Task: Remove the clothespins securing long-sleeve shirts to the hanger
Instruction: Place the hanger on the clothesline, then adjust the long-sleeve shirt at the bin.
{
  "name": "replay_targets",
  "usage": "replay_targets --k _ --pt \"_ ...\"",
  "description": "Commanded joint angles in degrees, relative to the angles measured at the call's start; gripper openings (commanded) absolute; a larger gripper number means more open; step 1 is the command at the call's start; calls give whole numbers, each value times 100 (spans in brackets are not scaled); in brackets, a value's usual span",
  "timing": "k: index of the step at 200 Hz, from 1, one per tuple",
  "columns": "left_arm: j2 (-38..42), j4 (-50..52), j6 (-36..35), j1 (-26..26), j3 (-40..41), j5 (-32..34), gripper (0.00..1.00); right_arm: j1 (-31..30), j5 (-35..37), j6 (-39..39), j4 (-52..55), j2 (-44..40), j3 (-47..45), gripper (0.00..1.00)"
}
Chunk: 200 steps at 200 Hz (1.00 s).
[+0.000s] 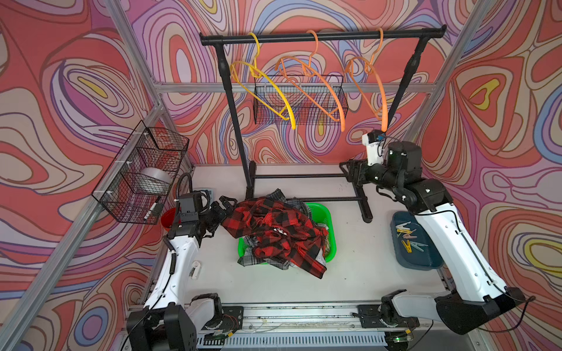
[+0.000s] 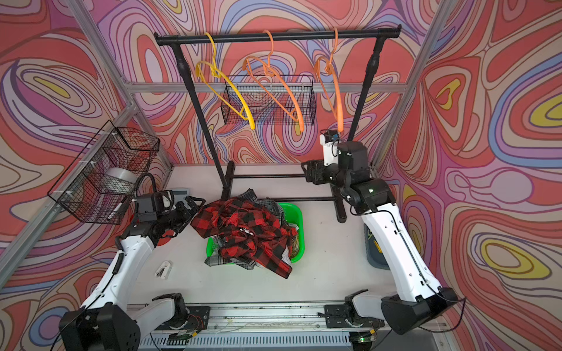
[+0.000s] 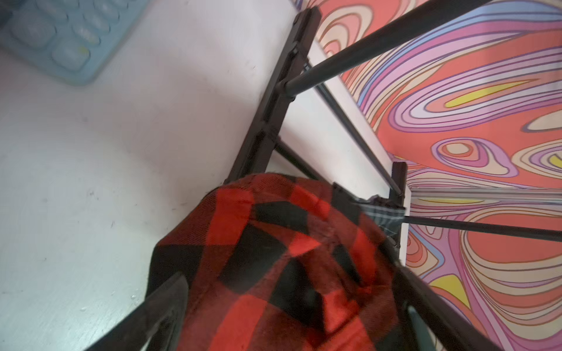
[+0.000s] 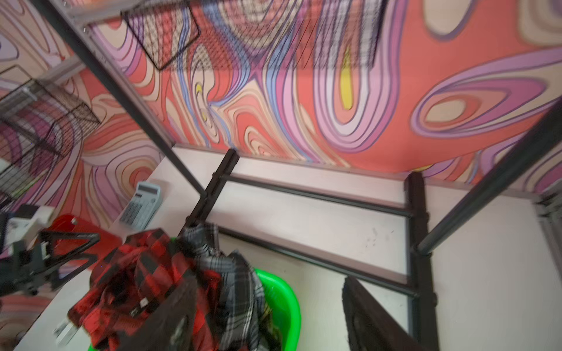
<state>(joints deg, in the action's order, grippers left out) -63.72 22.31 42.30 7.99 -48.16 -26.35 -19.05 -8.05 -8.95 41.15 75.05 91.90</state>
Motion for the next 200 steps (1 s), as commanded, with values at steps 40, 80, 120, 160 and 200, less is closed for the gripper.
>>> replay_targets --k 40,80,120,160,200 --pt "-925 -1520 634 51 431 -1029 89 -1691 -376 -1330 -1196 131 -1762 75" --pt "-1090 -2834 1293 12 720 -1811 17 -2300 -573 -1778 -1976 708 -1963 74" --pt "-1474 -4213 1836 -317 719 -2983 0 -2381 -935 -2189 -2460 1290 -1998 73" --pt "-1417 -5163 2519 -1284 682 -3433 0 -2475 -785 -2298 -2382 1626 -1903 72" --pt "-874 -1906 457 -2672 90 -2619 0 -2476 -366 -2496 -1885 1838 -2089 72"
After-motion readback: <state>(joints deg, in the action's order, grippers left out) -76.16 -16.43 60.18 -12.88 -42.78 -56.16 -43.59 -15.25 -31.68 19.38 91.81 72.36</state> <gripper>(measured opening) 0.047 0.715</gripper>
